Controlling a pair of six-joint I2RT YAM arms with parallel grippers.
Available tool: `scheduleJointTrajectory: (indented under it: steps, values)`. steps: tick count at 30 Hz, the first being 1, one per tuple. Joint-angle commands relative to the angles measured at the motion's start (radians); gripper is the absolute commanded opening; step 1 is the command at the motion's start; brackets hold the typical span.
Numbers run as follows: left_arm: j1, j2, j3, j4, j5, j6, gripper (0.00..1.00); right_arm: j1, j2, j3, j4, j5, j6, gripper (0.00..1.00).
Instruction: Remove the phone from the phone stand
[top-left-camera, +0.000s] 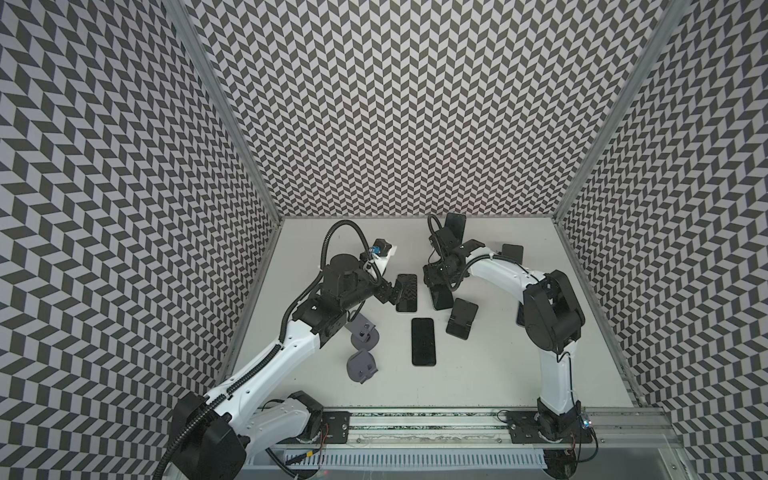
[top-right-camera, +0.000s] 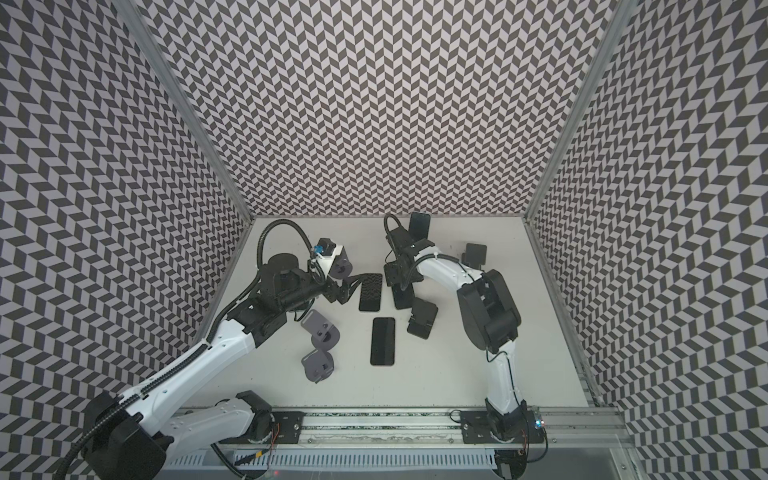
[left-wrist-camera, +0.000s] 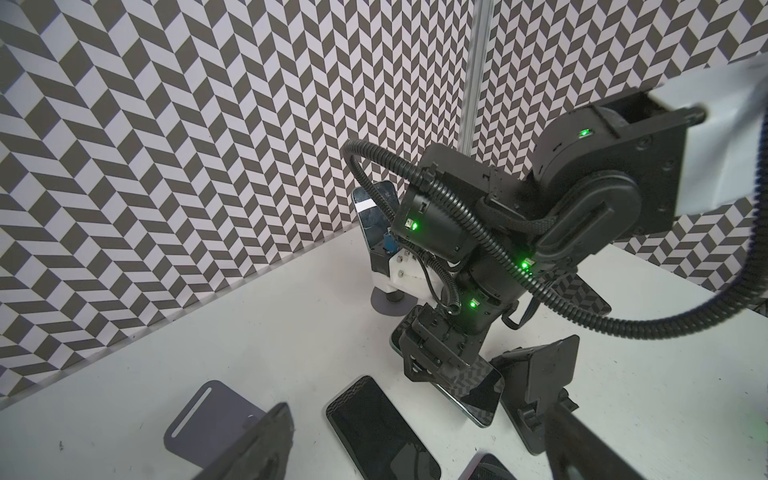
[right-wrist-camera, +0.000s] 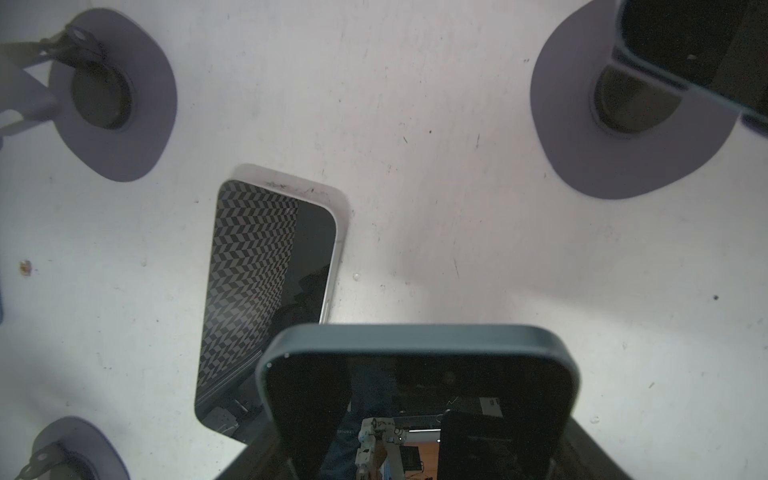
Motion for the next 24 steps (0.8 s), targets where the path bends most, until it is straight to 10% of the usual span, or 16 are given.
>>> scheduleJointTrajectory:
  steps: [1,24]
  values:
    - [0.010,-0.007,0.006,0.002,-0.004,0.017,0.94,0.007,0.029,0.055,-0.001,-0.002,-0.011,0.62]
    - [0.016,-0.010,-0.012,0.012,0.003,0.013,0.94,0.006,0.125,0.082,-0.010,0.016,-0.018,0.68]
